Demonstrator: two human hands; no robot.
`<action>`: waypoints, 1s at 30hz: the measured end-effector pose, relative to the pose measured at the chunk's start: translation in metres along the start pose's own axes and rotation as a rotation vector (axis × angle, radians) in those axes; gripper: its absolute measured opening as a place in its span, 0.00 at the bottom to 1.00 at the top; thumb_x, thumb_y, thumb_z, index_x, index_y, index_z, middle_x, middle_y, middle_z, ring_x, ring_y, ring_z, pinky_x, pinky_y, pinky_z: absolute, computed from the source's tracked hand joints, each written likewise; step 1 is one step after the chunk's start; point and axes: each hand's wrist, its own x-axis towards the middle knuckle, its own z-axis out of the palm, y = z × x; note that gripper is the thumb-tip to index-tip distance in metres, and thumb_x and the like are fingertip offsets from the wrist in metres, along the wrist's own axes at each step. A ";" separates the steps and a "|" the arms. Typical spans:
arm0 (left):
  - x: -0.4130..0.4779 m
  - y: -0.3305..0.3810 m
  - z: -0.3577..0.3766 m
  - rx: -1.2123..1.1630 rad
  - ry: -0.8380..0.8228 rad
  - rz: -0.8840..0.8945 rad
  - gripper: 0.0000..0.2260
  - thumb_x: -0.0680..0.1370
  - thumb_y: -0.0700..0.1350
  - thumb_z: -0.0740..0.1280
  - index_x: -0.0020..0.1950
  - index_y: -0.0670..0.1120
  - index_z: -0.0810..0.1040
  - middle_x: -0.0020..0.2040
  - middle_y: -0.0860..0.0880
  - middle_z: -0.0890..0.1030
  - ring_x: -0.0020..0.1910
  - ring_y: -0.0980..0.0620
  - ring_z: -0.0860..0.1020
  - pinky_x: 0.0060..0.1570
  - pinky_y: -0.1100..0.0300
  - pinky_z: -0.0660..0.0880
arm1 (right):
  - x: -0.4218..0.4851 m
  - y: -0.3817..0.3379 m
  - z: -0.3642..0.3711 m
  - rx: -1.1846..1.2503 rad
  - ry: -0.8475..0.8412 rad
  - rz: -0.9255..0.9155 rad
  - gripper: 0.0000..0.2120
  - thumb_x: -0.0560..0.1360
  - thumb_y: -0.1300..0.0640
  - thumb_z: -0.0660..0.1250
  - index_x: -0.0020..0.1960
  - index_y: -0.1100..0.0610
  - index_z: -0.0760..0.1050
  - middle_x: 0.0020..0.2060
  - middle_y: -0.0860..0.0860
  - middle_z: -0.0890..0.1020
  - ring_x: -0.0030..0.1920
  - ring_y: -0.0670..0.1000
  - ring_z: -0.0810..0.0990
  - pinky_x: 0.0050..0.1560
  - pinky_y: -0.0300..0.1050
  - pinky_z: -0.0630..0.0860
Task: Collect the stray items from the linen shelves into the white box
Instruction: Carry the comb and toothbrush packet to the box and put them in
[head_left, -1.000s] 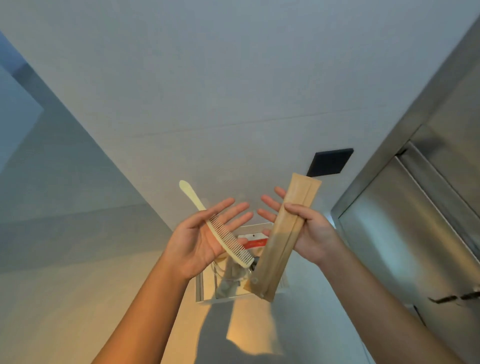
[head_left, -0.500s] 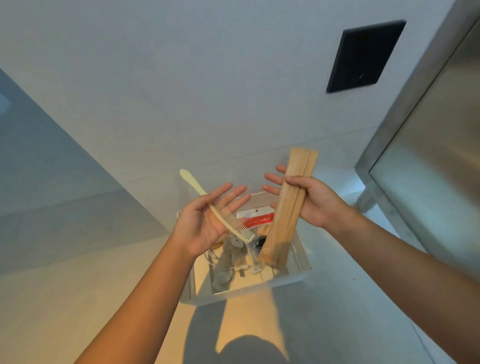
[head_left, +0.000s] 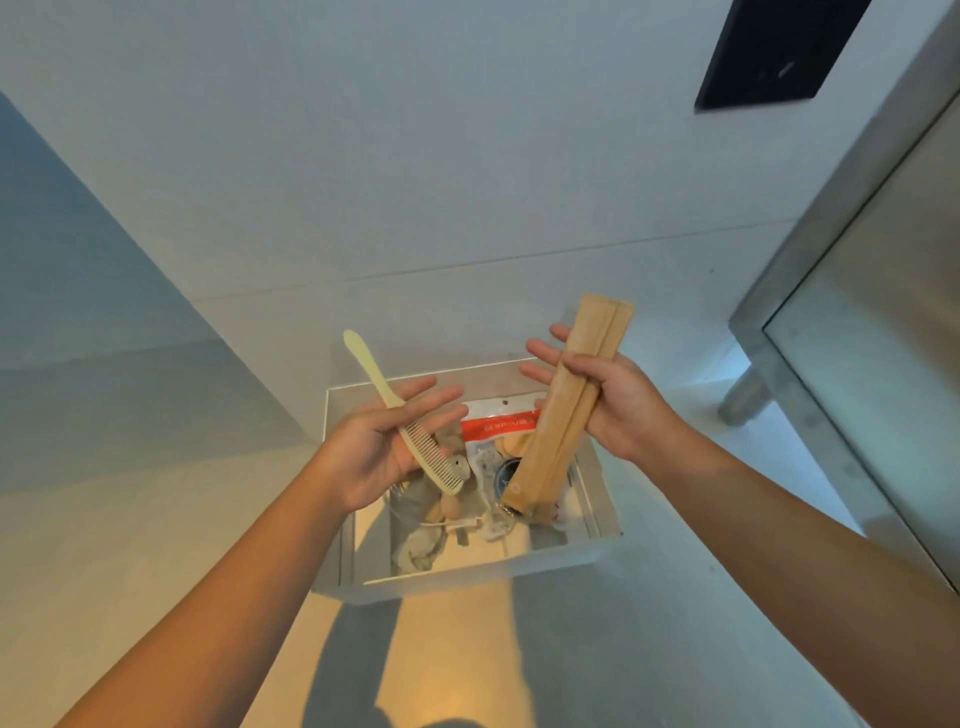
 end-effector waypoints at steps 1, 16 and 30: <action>-0.001 -0.001 -0.004 0.037 0.006 0.009 0.19 0.74 0.35 0.57 0.66 0.39 0.67 0.60 0.39 0.78 0.59 0.41 0.77 0.47 0.44 0.78 | 0.001 0.002 -0.001 -0.002 -0.002 -0.006 0.16 0.79 0.65 0.56 0.64 0.54 0.69 0.56 0.54 0.80 0.55 0.56 0.81 0.44 0.51 0.79; -0.017 0.002 -0.041 -0.029 0.028 0.057 0.20 0.73 0.36 0.58 0.66 0.41 0.67 0.61 0.40 0.78 0.58 0.40 0.78 0.46 0.43 0.79 | 0.019 0.043 0.023 -0.464 -0.172 -0.195 0.16 0.77 0.63 0.61 0.61 0.49 0.73 0.57 0.46 0.81 0.59 0.46 0.78 0.61 0.45 0.73; -0.024 0.000 -0.045 -0.013 0.061 0.061 0.16 0.80 0.35 0.52 0.67 0.42 0.68 0.61 0.41 0.78 0.57 0.41 0.78 0.45 0.45 0.80 | 0.015 0.077 -0.026 -1.332 -0.593 -0.365 0.25 0.72 0.67 0.68 0.64 0.49 0.67 0.64 0.43 0.69 0.70 0.50 0.64 0.70 0.57 0.61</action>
